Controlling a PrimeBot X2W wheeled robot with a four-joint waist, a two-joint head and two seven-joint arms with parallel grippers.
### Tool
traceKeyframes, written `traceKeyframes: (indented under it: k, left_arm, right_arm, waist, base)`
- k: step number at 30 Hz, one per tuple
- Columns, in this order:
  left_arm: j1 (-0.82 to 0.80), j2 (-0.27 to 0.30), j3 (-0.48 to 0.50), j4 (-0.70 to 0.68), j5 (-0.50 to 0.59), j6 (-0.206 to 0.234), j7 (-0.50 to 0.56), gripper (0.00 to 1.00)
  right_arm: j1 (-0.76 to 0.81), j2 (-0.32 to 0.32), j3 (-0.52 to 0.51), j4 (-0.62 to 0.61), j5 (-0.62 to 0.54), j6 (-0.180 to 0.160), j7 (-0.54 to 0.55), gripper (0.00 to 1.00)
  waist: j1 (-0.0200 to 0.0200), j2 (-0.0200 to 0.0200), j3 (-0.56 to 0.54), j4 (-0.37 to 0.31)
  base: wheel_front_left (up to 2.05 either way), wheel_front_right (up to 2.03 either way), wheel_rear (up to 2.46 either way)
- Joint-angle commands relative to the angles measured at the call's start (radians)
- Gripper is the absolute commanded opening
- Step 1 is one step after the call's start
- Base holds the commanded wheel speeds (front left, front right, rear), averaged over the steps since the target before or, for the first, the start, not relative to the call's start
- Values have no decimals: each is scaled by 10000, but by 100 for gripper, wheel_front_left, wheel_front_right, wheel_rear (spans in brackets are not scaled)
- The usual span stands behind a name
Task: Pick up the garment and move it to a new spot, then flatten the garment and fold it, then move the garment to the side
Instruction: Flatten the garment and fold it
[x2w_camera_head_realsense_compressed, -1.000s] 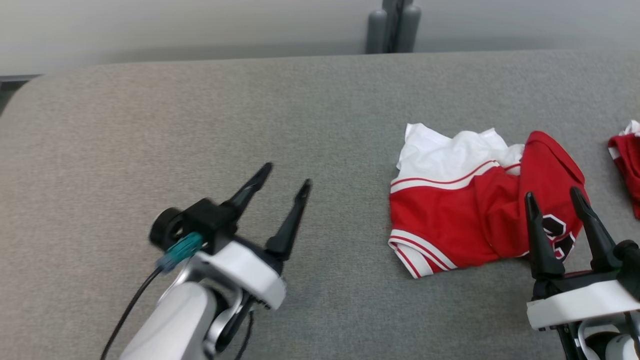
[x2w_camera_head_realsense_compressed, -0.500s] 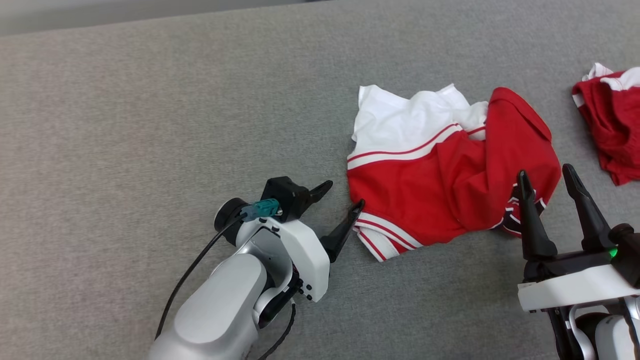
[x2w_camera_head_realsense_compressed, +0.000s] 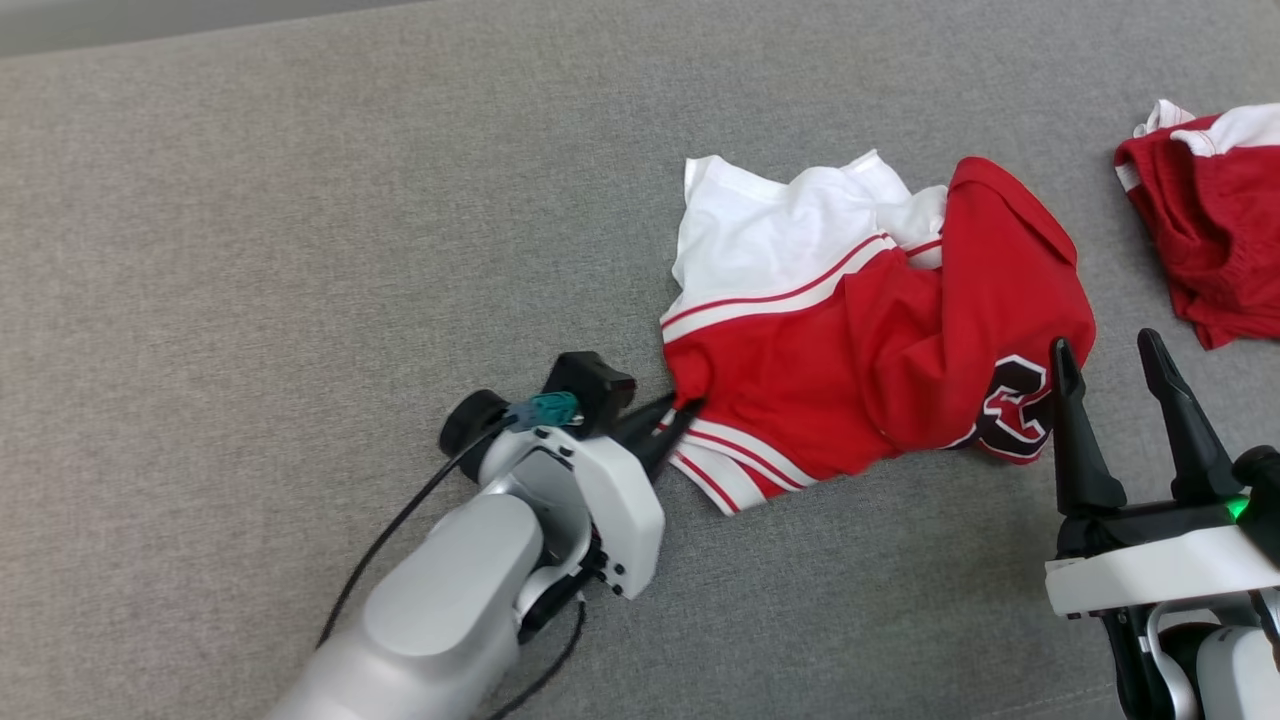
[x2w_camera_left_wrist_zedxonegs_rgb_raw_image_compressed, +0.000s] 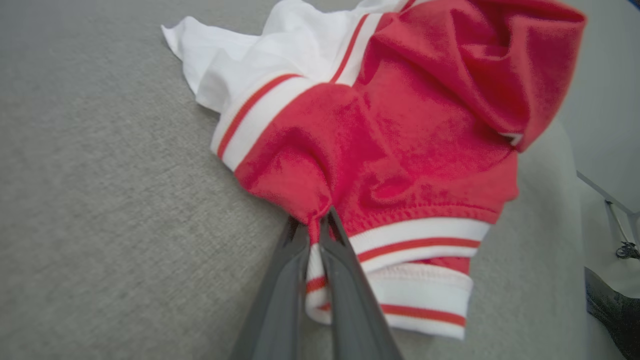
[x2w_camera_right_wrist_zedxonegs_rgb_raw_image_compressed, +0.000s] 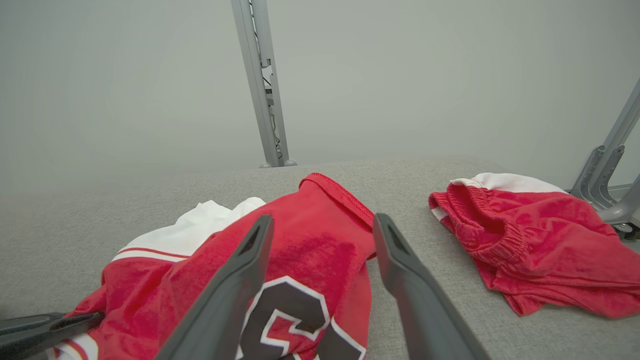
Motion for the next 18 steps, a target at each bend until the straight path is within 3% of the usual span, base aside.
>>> traceKeyframes:
  k: [1, 7, 18]
  left_arm:
    - [-150, 240, 66, 4, 56, 83, -135, 0]
    - [491, 1170, 260, -1126, 412, 658, -871, 0]
    - [3086, 4118, 1108, -5463, 554, 2557, -629, 0]
  right_arm:
    - [-75, -23, -63, 13, 58, 1, -88, 100]
    - [129, -26, -177, 79, 163, 1, 36, 100]
    - [544, -28, -516, -49, 358, 1, 358, 100]
  waist:
    - [0, 0, -72, 70]
    - [0, 0, -487, 515]
    - [0, 0, -1154, 1397]
  base:
    - [0, 0, 0]
    - [0, 0, 0]
    - [0, 0, 0]
